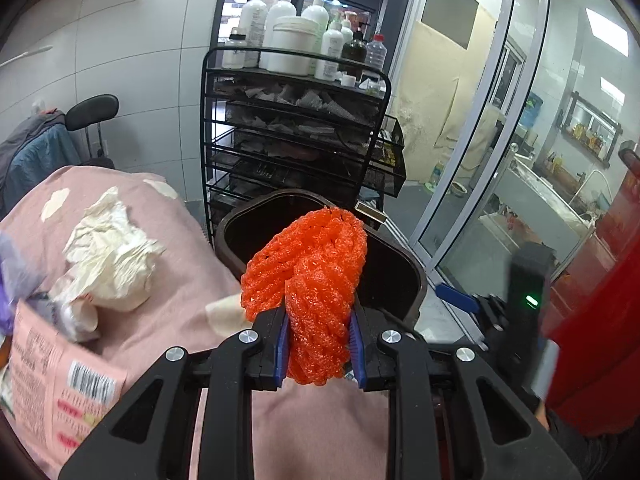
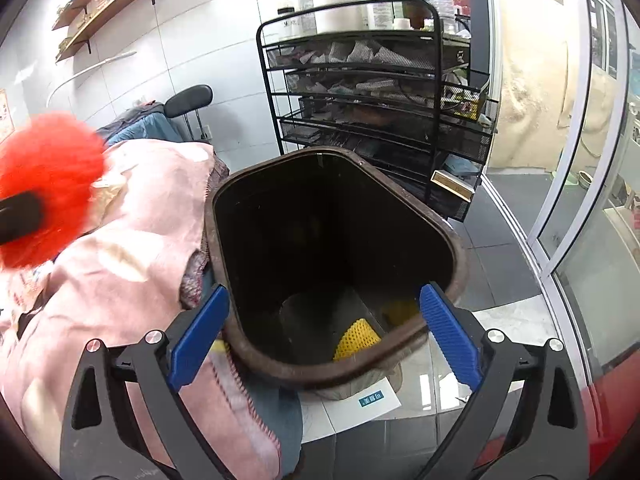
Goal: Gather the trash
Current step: 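Carry the yellow foam net over the brown bin and open the right tool, then lower the orange foam net into the bin and open the left tool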
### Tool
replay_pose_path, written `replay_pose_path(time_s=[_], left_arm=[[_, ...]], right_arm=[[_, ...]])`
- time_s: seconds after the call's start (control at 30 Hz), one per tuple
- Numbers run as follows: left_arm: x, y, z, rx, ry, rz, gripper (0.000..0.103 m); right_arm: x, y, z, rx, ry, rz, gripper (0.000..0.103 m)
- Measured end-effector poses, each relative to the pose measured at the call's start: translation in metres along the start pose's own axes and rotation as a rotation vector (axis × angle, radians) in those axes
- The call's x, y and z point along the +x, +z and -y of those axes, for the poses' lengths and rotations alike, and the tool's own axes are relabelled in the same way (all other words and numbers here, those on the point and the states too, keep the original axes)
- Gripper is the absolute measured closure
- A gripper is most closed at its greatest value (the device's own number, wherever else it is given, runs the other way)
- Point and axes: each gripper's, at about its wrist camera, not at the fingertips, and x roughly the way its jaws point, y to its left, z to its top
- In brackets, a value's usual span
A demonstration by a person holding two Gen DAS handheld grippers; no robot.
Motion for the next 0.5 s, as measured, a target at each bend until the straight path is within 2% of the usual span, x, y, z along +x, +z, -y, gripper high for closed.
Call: replay_pose_path(time_s=[0.2, 0.3, 0.5], left_arm=[[0.048, 0.020, -0.003, -0.053, -0.013, -0.084, 0.079], [0.069, 0.025, 0.005, -0.028, 0.004, -0.117, 0.079], [0.094, 0.037, 0.012, -0.030, -0.015, -0.162, 0.078]], right_arm=[[-0.020, -0.010, 0.002, 0.002, 0.003, 0.013, 0.007], [-0.024, -0.015, 0.003, -0.005, 0.001, 0.012, 0.007], [-0.032, -0.023, 0.009, 0.011, 0.013, 0.003, 0.007]])
